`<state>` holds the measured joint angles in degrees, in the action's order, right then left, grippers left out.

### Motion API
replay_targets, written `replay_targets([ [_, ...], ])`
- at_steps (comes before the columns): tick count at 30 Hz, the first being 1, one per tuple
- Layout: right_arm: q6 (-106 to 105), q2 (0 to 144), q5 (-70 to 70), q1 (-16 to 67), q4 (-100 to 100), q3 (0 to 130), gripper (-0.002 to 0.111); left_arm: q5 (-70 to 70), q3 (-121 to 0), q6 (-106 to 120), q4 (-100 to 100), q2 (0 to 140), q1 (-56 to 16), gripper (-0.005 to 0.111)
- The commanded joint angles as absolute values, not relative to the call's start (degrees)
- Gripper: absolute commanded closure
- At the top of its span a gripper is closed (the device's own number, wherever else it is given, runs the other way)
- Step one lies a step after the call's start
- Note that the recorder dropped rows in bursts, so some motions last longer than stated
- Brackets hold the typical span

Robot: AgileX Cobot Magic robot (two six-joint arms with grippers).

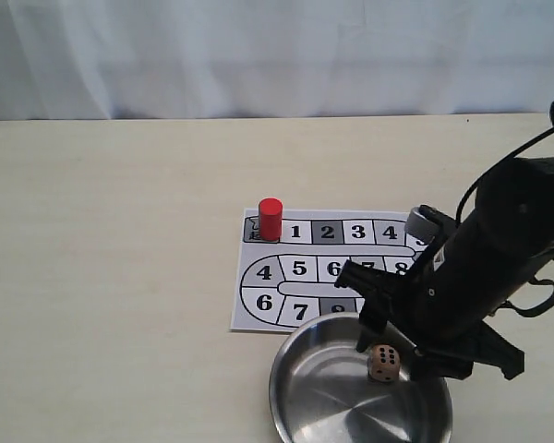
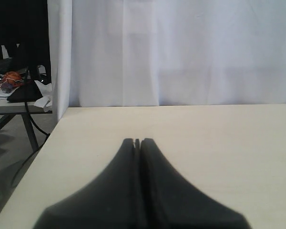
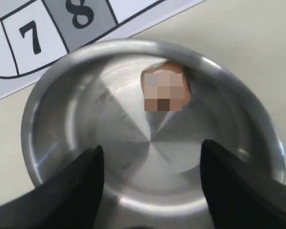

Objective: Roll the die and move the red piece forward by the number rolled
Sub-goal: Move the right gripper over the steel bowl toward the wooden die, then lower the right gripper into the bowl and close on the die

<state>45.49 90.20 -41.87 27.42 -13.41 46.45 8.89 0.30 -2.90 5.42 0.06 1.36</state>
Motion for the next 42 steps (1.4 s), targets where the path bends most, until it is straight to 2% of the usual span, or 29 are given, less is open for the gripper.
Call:
replay_targets([
  [1,44.3,90.8,-35.9,27.5,-11.1,45.3,0.051,8.2,0.0,-3.0,5.3,0.0,1.4,0.107],
  [6,39.3,91.1,-29.7,27.5,-11.1,43.2,0.051,8.2,0.0,-3.0,5.3,0.0,1.4,0.107],
  [12,33.8,91.1,-30.2,28.7,-11.1,43.1,0.051,8.2,0.0,-3.0,5.3,0.0,1.4,0.107],
  [19,51.3,91.1,-34.7,34.0,-0.9,43.1,0.051,8.2,0.0,-3.0,5.3,0.0,1.4,0.107],
  [28,54.6,91.2,-31.1,36.1,7.4,43.1,0.051,8.2,0.0,-3.0,5.3,0.0,1.4,0.107],
  [42,55.2,97.0,-28.8,36.1,8.6,43.1,0.051,8.2,0.0,-3.0,5.3,0.0,1.4,0.107],
])
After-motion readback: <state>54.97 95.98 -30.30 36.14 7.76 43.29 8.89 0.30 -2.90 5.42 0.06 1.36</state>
